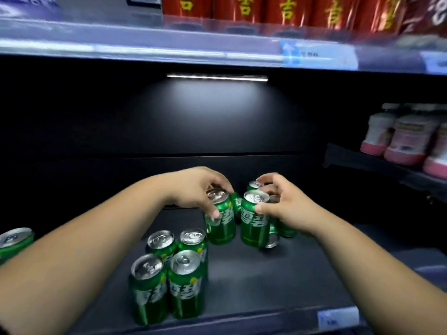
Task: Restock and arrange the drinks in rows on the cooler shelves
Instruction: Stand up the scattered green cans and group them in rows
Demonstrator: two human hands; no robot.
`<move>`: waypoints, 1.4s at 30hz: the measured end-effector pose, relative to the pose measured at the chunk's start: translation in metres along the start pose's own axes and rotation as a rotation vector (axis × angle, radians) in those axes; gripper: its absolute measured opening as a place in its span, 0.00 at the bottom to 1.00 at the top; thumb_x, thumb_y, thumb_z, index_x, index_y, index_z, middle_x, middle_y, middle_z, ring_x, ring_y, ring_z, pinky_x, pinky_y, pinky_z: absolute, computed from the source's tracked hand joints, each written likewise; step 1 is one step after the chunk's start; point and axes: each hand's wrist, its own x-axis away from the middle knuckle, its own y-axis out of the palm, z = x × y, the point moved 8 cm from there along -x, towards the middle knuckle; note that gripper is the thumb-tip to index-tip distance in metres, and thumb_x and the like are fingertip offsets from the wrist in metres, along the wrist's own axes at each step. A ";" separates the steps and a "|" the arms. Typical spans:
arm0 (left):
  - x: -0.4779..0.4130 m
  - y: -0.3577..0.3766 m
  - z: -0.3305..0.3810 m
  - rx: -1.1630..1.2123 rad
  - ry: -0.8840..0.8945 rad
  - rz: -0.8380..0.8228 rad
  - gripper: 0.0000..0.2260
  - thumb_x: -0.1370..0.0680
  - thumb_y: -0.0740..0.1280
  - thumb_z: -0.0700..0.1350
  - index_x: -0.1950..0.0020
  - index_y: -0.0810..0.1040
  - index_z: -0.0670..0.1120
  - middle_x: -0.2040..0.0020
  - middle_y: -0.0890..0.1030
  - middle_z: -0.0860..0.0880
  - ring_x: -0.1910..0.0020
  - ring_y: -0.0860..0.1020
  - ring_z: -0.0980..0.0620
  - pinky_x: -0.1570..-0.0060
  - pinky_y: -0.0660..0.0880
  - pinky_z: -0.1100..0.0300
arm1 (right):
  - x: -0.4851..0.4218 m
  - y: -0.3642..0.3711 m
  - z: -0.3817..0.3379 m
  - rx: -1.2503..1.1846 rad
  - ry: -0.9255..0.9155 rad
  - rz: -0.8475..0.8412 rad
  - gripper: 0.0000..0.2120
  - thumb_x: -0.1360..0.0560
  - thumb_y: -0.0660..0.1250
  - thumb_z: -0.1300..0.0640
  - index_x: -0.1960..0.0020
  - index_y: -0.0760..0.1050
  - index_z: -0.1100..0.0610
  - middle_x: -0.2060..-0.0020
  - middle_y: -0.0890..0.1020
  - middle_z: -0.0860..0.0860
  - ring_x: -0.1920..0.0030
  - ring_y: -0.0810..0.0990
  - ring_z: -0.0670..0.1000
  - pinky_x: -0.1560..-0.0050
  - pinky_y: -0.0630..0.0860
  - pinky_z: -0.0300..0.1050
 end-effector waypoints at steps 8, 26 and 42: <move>0.018 0.100 0.034 -0.022 -0.122 -0.168 0.29 0.36 0.81 0.41 0.39 0.79 0.56 0.44 0.80 0.57 0.45 0.78 0.57 0.43 0.74 0.60 | 0.052 0.015 0.051 -0.040 0.050 -0.209 0.25 0.30 0.73 0.72 0.41 0.71 0.50 0.45 0.82 0.52 0.46 0.81 0.48 0.45 0.79 0.47; 0.060 0.096 0.025 -0.127 -0.313 0.037 0.21 0.33 0.79 0.50 0.41 0.79 0.57 0.49 0.81 0.57 0.50 0.78 0.55 0.45 0.75 0.55 | 0.067 0.045 0.074 -0.078 0.098 -0.314 0.34 0.43 0.78 0.43 0.39 0.73 0.45 0.45 0.82 0.50 0.45 0.82 0.52 0.42 0.80 0.55; 0.083 0.098 0.051 -0.441 -0.263 0.131 0.27 0.29 0.66 0.69 0.35 0.76 0.57 0.41 0.79 0.55 0.40 0.74 0.53 0.44 0.65 0.57 | 0.073 0.060 0.067 -0.080 -0.003 -0.260 0.24 0.38 0.73 0.40 0.45 0.75 0.45 0.51 0.82 0.44 0.51 0.79 0.46 0.49 0.75 0.47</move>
